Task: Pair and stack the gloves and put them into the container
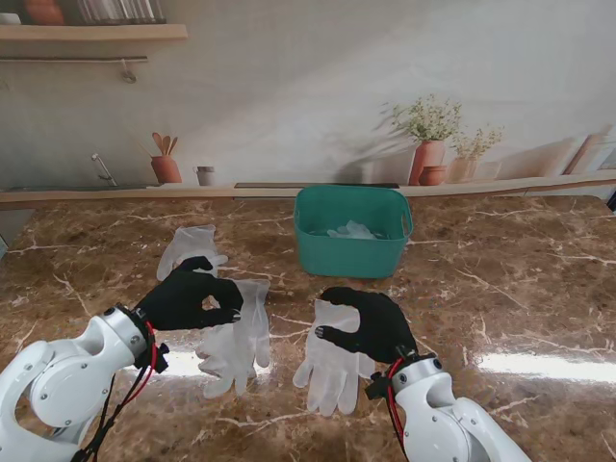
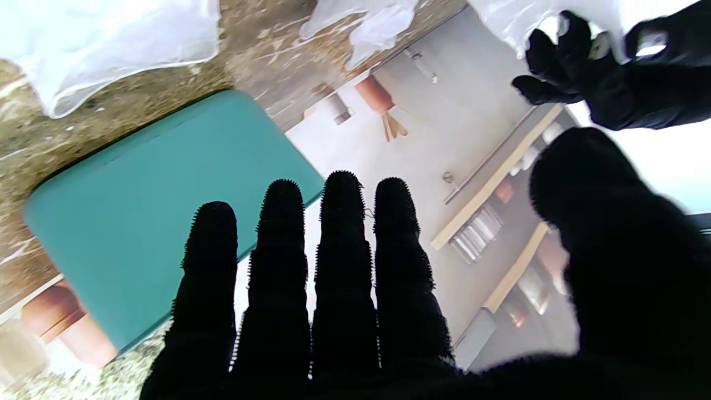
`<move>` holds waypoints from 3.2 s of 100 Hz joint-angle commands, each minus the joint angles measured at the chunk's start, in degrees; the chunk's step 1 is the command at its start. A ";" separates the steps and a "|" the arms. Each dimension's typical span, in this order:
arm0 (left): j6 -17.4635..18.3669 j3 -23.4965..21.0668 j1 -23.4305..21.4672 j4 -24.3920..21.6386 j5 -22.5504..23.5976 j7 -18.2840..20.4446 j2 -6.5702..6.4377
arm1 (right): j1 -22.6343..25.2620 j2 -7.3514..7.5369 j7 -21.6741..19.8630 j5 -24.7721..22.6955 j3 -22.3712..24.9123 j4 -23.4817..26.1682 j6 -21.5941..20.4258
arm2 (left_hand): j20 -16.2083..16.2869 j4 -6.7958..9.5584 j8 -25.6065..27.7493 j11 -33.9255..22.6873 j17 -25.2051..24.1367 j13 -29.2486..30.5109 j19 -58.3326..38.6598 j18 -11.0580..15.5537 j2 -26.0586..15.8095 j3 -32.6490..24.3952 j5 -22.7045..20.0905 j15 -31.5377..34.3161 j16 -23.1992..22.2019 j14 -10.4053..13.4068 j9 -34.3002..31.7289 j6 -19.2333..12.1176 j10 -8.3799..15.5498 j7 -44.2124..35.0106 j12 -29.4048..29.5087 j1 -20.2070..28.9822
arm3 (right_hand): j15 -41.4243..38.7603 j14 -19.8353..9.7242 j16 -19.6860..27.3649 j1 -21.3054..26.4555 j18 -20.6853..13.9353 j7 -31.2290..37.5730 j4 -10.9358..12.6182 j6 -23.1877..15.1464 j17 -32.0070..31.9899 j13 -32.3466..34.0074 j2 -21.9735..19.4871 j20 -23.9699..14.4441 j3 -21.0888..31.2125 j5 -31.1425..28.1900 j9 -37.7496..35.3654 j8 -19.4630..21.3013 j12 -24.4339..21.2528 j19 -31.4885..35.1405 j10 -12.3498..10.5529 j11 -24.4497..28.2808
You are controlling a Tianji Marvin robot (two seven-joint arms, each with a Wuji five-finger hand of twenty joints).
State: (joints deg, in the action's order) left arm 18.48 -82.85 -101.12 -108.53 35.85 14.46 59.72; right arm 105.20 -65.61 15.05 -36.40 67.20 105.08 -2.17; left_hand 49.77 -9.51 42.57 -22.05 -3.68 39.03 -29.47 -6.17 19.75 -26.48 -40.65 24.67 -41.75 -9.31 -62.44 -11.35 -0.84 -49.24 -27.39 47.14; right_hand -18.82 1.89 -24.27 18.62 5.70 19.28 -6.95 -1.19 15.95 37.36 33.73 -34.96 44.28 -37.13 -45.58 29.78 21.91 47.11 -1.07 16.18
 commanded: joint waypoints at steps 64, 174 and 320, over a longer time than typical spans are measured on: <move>0.45 2.19 -0.81 -5.66 1.39 -3.03 0.73 | 3.07 1.20 -7.08 4.64 -0.23 4.83 -5.92 | 1.56 0.46 1.08 -7.90 11.11 14.44 -31.38 -8.19 -3.17 2.56 4.49 12.36 -5.06 -1.45 -11.69 2.95 1.75 -3.61 1.87 2.56 | 4.60 -1.65 0.36 -6.90 -1.54 -8.33 3.68 7.38 -2.56 -5.96 3.10 -3.52 -1.70 12.99 12.47 -3.01 -2.52 -1.58 2.47 -6.58; 1.01 6.03 -0.82 -7.26 -1.76 -5.52 1.27 | -1.43 -2.11 4.24 6.04 -12.75 1.84 6.43 | 3.56 0.68 -0.98 -11.25 22.04 22.55 -46.68 -9.99 -1.74 1.24 3.80 20.78 -6.92 -4.29 -13.71 3.12 1.99 -4.08 0.64 2.28 | -10.90 -1.15 -6.69 10.16 1.35 1.65 2.81 3.36 4.26 7.16 4.52 -6.40 -10.97 -1.79 -4.31 9.72 8.51 9.24 -0.22 13.22; 7.57 14.75 4.84 10.49 -9.64 -12.71 2.90 | 7.22 -3.38 10.45 11.21 -4.13 11.31 -3.88 | 0.80 1.58 -32.94 6.73 -2.16 -28.13 14.96 -1.34 18.01 -12.58 25.30 -14.36 9.83 3.21 47.52 2.52 1.42 36.48 8.46 -14.55 | -33.82 -2.68 -16.29 9.71 2.44 37.94 -10.06 -6.69 20.14 31.09 6.28 -9.18 19.57 -18.54 -34.78 3.73 22.82 28.78 -2.45 21.28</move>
State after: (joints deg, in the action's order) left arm 26.20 -70.08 -96.68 -98.78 27.69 1.88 61.13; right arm 111.59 -68.96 26.78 -26.08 63.06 116.13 -5.80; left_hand 49.19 -6.54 8.42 -13.94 -5.56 9.50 -15.02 -9.59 35.84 -36.92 -13.37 9.16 -31.08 -7.84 -13.22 -6.41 -1.21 -10.78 -18.10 34.58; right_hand -51.44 0.85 -39.61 28.37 7.96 56.42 -14.55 -7.73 35.49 65.67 40.18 -42.82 61.68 -54.61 -77.89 32.83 43.67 73.50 -3.34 37.15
